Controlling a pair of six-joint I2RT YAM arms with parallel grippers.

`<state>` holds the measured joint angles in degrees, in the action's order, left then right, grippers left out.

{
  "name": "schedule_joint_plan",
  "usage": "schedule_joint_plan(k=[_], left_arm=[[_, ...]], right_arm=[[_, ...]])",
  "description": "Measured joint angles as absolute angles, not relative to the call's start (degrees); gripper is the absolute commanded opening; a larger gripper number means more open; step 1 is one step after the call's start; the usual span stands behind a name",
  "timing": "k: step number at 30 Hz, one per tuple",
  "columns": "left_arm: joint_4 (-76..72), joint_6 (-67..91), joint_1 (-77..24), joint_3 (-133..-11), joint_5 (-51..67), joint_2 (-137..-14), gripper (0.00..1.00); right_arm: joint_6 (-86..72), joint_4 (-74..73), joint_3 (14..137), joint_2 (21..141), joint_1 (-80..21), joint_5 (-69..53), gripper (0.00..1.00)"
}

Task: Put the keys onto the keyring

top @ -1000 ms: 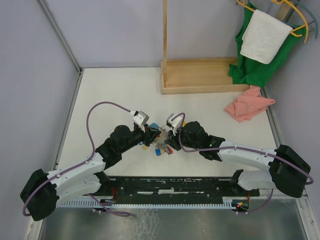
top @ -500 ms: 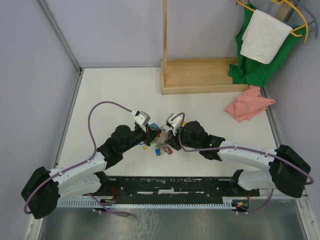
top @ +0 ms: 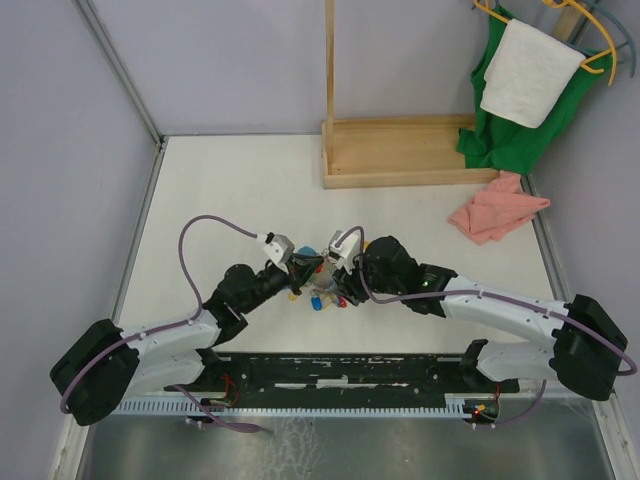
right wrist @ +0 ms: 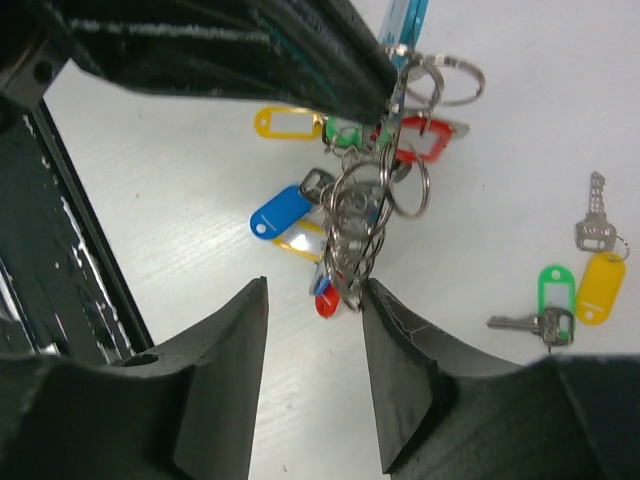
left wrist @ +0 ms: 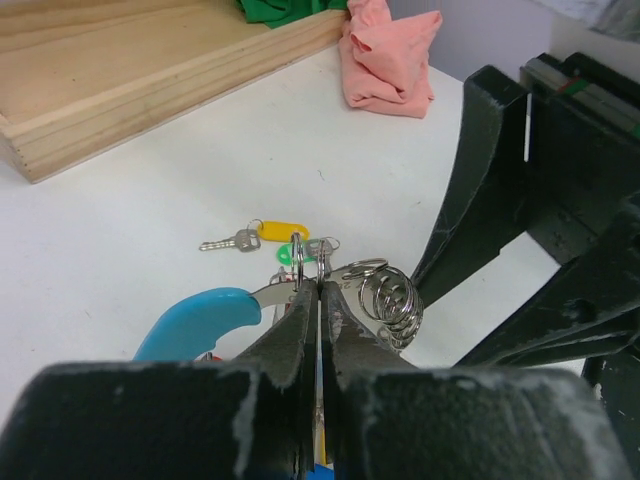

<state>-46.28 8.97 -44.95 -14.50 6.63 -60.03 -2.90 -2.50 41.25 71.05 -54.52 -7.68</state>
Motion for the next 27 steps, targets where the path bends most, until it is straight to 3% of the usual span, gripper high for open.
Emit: schedule_joint_plan(k=[5,13,20,27], left_arm=[[-54.24,8.34,-44.58,-10.90,7.38,-61.14,0.03],[-63.79,5.87,-41.80,-7.81,12.71,-63.81,0.03],[-68.64,3.33,-40.40,-7.42,18.50,-65.01,0.03],[-70.81,0.82,-40.21,-7.42,23.81,-65.12,0.03]], right_arm=[[2.37,-11.57,42.24,65.56,-53.78,-8.51,0.57],[8.47,-14.39,45.45,59.79,-46.78,-15.94,0.49],[19.14,-10.26,46.63,61.78,-41.52,-25.32,0.51],[27.07,-10.26,52.64,70.41,-41.34,-34.44,0.45]])
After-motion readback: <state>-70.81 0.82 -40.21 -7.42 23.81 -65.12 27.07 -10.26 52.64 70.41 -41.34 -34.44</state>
